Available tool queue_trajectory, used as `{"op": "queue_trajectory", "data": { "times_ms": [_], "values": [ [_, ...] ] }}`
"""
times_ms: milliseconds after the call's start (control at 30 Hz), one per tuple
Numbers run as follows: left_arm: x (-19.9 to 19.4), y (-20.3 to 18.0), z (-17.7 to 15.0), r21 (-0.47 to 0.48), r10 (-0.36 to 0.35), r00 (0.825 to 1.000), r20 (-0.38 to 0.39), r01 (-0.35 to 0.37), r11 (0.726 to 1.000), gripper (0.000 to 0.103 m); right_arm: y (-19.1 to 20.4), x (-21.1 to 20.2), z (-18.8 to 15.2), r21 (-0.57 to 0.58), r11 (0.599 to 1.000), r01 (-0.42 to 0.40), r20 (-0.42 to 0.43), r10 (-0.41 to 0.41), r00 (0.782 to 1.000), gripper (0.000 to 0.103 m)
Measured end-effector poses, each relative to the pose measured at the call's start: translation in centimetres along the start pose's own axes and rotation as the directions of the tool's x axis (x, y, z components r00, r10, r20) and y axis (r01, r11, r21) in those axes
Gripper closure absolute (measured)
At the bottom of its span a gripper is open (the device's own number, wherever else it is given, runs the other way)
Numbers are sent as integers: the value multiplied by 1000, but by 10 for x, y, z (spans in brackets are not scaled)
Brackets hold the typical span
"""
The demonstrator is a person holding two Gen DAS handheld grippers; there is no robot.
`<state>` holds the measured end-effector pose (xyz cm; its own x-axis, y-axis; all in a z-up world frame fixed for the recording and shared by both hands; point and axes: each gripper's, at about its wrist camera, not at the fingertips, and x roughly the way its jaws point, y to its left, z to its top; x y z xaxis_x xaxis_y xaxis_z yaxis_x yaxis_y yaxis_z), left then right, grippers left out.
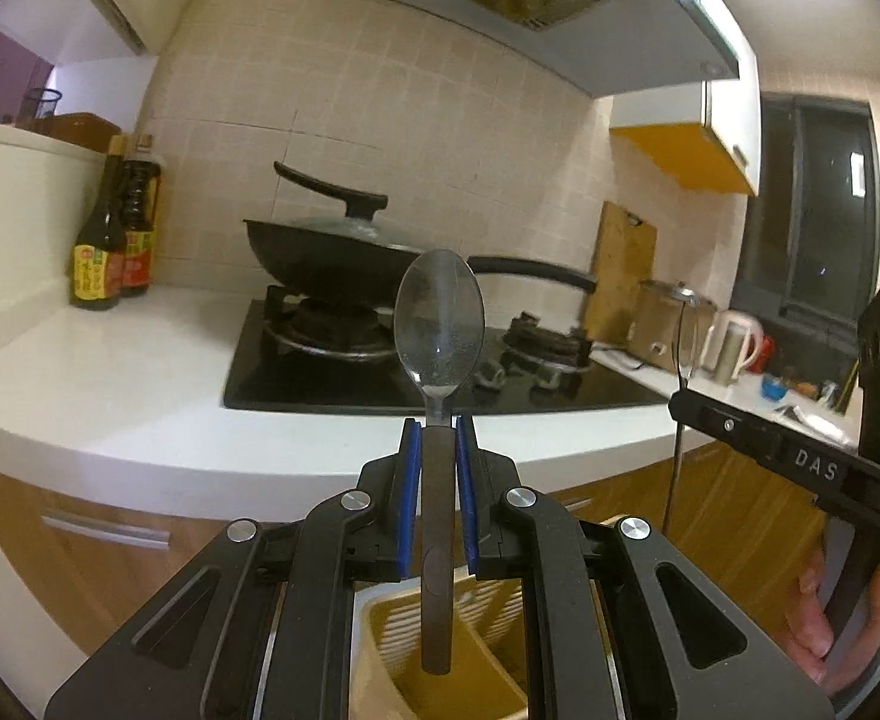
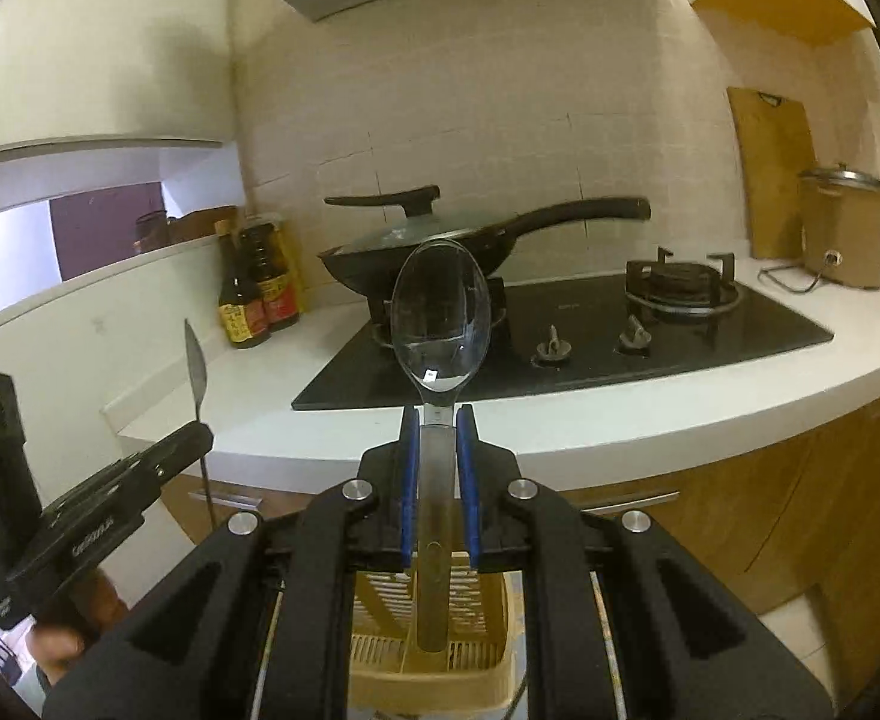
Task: Organize utensils
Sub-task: 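Open both grippers to drop the two spoons into the beige basket, then lower both grippers to the table and each grasp a clear spoon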
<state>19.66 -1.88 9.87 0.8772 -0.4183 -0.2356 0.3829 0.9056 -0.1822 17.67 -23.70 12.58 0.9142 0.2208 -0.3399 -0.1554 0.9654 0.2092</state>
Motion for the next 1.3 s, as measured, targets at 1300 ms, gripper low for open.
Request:
{"op": "queue_trajectory", "data": {
  "times_ms": [1300],
  "values": [
    [-77,-27,-97,22,-20,857,-515,36,999,64,-17,-78,-129,116,991,61,-480,2,877,74]
  ]
}}
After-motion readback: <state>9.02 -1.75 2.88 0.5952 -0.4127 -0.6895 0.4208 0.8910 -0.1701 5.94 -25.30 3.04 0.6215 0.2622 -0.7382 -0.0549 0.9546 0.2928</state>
